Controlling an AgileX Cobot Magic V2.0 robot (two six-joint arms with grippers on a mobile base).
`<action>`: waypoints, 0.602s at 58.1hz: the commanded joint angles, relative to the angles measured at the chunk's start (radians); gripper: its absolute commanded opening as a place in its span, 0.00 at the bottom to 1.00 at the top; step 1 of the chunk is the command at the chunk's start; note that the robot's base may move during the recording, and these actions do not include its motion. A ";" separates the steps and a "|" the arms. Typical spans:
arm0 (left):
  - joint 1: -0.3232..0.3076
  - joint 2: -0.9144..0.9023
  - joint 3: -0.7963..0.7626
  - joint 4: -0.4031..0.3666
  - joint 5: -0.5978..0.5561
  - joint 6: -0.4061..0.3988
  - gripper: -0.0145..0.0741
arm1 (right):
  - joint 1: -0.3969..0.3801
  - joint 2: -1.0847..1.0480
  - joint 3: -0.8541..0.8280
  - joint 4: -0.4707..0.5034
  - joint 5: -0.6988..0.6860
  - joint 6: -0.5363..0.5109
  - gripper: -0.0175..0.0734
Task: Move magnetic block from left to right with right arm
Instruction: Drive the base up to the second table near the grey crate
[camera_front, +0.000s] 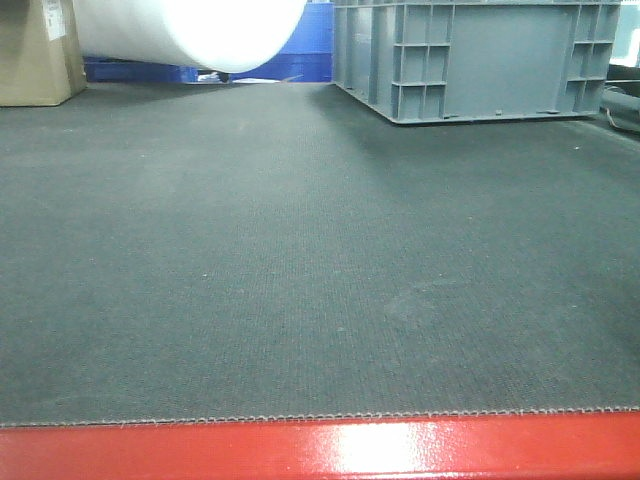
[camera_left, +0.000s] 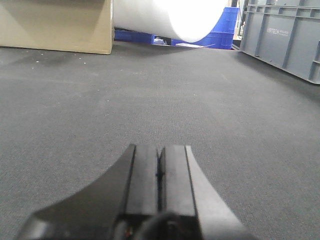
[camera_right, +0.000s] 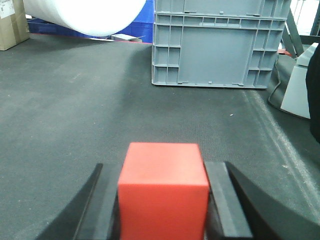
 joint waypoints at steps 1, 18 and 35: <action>-0.004 -0.010 0.007 -0.003 -0.078 -0.007 0.02 | -0.004 0.009 -0.031 -0.004 -0.088 -0.010 0.57; -0.004 -0.010 0.007 -0.003 -0.078 -0.007 0.02 | -0.003 0.144 -0.047 -0.004 -0.091 -0.006 0.57; -0.004 -0.010 0.007 -0.003 -0.078 -0.007 0.02 | 0.044 0.488 -0.151 -0.073 -0.088 -0.005 0.57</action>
